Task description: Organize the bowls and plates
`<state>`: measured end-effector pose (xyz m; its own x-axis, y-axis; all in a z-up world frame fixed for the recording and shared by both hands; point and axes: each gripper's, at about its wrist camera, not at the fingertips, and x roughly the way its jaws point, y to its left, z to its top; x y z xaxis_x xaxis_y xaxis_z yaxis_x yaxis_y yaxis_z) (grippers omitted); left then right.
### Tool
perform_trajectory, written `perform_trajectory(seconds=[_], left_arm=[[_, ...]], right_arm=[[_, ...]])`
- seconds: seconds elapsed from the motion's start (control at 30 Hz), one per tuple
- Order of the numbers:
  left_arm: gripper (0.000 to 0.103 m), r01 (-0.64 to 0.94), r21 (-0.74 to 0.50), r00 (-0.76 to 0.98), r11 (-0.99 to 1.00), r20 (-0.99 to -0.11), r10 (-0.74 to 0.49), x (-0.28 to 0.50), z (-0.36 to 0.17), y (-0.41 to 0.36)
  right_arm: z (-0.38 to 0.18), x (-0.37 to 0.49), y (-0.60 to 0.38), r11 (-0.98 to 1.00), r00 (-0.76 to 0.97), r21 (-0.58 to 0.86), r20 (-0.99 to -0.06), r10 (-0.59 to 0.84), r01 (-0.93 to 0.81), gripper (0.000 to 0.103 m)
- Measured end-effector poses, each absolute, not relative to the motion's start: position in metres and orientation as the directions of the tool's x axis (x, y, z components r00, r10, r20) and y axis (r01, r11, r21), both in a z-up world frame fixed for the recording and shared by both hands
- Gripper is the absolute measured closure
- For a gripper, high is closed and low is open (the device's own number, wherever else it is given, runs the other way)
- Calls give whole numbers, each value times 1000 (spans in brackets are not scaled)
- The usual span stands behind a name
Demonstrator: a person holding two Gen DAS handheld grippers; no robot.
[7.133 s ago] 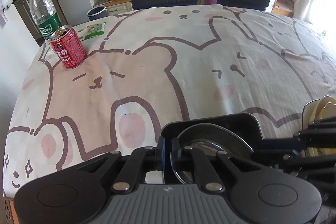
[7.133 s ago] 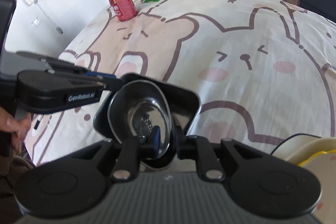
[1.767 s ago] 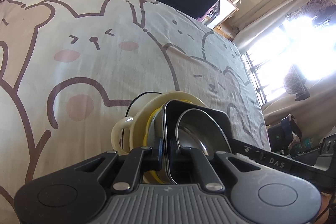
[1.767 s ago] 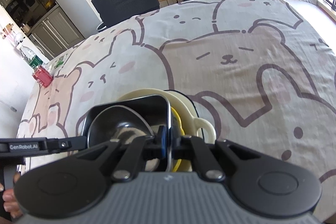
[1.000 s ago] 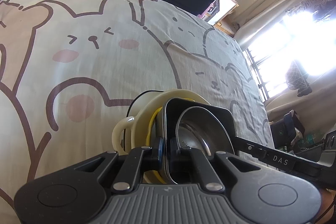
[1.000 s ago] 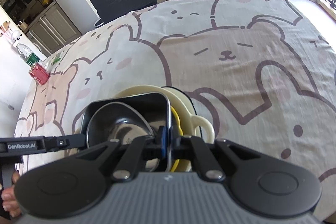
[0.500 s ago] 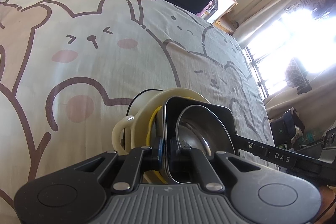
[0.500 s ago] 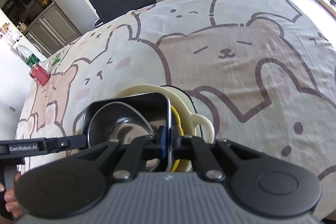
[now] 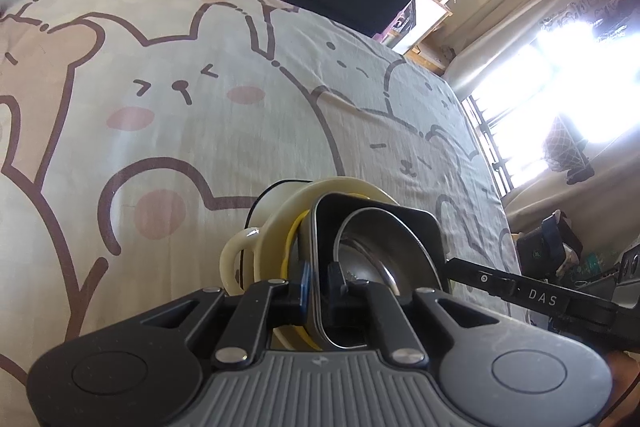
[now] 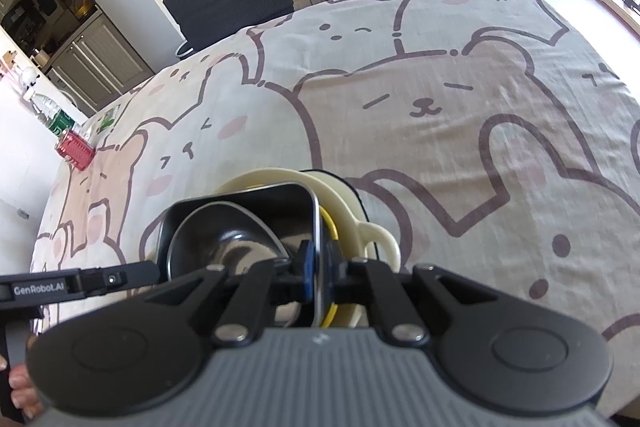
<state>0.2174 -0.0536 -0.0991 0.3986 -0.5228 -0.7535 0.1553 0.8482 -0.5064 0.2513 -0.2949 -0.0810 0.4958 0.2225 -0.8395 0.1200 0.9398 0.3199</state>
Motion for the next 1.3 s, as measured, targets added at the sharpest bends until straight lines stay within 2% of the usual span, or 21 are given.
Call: perform_trajectory(seconds=[0.2,0.4,0.47,0.57,0.67,0.87,1.1,1.3], left_arm=[[77,189,-481,423,856,-747,-513,208,-88,-54],[57,200,-453,447,869,-746,-493,204,-78,-54],[44,211,-438,456,874,-747,-484,201,-74,-56],[31,218,-434,467,874,-740,-484,196,-68,-55],[24,223,-430,483,875,-731,-482,190,-61,-53],[11,233,-382,522,894,-727,-446,177,-49,-49],[4,222,-320,568,921,-725,-389,152,-39,-43],[0,258,-265,631,929,-682,-370,113,-20,-45]], right_arm=[[-68,244,-292,942,528,320,-820,223,100,88],[-51,236,-286,951,574,299,-793,206,73,69],[-46,234,-284,954,583,291,-788,197,71,64],[-38,229,-280,957,601,283,-776,190,63,55],[-29,222,-279,958,621,283,-760,192,51,44],[-15,206,-271,979,673,204,-725,147,7,30],[-12,186,-268,986,690,168,-712,131,-14,15],[-7,158,-263,990,716,137,-690,107,-17,5]])
